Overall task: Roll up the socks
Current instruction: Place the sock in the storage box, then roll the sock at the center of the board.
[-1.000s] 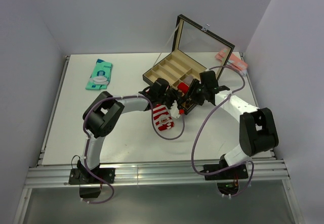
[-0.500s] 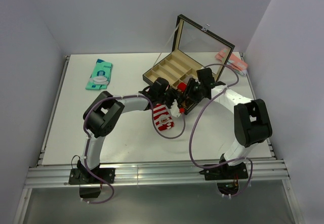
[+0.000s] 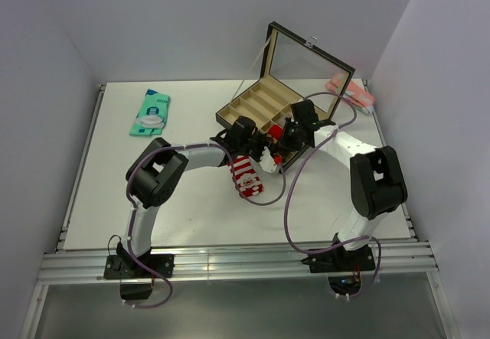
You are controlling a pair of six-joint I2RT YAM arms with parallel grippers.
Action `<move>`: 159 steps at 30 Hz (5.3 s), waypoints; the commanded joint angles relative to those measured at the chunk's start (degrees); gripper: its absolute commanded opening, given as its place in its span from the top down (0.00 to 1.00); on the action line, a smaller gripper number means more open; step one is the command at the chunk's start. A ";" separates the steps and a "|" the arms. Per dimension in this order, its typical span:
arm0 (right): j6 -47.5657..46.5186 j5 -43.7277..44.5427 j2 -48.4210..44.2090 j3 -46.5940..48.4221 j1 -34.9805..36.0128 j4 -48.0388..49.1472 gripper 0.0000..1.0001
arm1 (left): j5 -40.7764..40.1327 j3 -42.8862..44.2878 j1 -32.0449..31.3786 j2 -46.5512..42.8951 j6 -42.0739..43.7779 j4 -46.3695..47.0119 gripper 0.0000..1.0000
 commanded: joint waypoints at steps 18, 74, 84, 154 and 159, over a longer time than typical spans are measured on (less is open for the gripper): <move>-2.95 6.66 6.08 0.88 1.49 -1.94 0.94 | 4.60 -0.09 0.51 -3.22 -4.95 1.00 0.47; -2.60 11.58 4.77 0.97 3.33 -0.45 0.44 | -7.87 -9.31 9.82 -32.66 -43.62 -12.26 0.55; -0.84 12.02 -1.82 1.05 3.16 0.00 0.41 | -14.29 -11.86 9.74 -34.60 -53.55 -17.63 0.60; -1.19 10.09 -27.04 -17.49 0.34 5.18 0.50 | 0.52 -25.14 -6.98 -26.42 -48.20 -19.36 1.00; -1.89 7.89 -28.89 -19.42 2.01 8.60 0.52 | 10.56 -21.10 -1.79 -26.25 -44.42 -32.55 1.00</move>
